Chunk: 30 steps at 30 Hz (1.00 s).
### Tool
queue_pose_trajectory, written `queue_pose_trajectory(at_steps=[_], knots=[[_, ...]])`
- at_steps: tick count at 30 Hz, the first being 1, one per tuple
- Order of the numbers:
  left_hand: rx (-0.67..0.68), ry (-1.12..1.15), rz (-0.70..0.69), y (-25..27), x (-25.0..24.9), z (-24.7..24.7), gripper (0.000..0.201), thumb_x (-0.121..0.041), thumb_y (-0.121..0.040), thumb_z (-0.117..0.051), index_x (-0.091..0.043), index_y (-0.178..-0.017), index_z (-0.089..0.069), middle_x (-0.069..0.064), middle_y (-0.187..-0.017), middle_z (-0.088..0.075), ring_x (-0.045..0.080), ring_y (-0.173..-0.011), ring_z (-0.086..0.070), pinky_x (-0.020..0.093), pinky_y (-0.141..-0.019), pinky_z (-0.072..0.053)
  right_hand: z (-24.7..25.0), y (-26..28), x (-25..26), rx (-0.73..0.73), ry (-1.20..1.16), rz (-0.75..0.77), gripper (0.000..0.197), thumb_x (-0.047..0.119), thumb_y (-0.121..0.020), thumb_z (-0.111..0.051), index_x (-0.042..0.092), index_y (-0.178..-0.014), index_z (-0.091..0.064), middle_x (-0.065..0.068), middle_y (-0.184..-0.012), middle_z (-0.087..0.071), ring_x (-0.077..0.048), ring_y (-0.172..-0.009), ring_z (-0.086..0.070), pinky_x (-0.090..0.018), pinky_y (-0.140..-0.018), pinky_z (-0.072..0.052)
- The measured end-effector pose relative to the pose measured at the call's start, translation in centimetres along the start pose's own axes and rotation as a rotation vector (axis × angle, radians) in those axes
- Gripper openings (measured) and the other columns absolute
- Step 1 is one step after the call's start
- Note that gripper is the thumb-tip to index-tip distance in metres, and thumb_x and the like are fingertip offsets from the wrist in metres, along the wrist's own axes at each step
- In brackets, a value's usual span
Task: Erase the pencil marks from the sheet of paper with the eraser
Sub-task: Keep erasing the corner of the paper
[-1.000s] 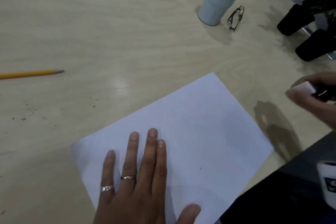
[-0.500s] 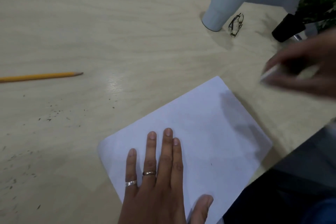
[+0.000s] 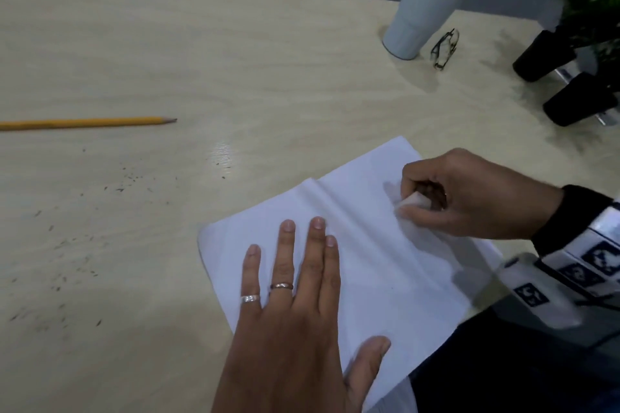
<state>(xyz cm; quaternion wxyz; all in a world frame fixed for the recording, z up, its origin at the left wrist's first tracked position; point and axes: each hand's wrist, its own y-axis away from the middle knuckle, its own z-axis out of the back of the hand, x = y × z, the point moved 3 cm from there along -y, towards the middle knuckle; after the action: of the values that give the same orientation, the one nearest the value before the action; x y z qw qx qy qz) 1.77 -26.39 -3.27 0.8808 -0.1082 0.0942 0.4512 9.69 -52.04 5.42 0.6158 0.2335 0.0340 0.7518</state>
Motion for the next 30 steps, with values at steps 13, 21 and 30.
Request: queue_pose_trajectory(at_steps=[13, 21, 30], knots=[[0.031, 0.016, 0.024, 0.2, -0.1, 0.0, 0.108, -0.080, -0.083, -0.052, -0.001, -0.156, -0.045, 0.017, -0.170, -0.028, 0.045, -0.156, -0.025, 0.069, -0.119, -0.025, 1.8, -2.2, -1.6, -0.063, 0.042, -0.093, 0.021, 0.020, -0.088, -0.082, 0.025, -0.075, -0.066, 0.010, -0.061, -0.059, -0.008, -0.056, -0.049, -0.019, -0.055, -0.039], [0.058, 0.033, 0.034, 0.3, -0.1, 0.1, 0.106, -0.078, -0.086, -0.049, -0.001, -0.157, -0.042, 0.017, -0.172, -0.023, 0.053, -0.156, -0.015, 0.070, -0.121, -0.019, 0.8, -2.7, -0.3, -0.035, -0.003, -0.067, 0.020, 0.026, -0.088, -0.080, 0.025, -0.075, -0.066, 0.008, -0.057, -0.055, -0.011, -0.053, -0.047, -0.020, -0.053, -0.037], [0.058, 0.058, 0.024, 0.5, -0.2, 0.2, 0.104, -0.077, -0.088, -0.050, 0.000, -0.158, -0.041, 0.017, -0.173, -0.022, 0.052, -0.157, -0.014, 0.071, -0.120, -0.021, 0.9, -3.6, 0.2, -0.047, 0.034, -0.105, 0.017, 0.027, -0.088, -0.078, 0.025, -0.076, -0.067, 0.008, -0.064, -0.062, -0.009, -0.058, -0.052, -0.023, -0.055, -0.041]])
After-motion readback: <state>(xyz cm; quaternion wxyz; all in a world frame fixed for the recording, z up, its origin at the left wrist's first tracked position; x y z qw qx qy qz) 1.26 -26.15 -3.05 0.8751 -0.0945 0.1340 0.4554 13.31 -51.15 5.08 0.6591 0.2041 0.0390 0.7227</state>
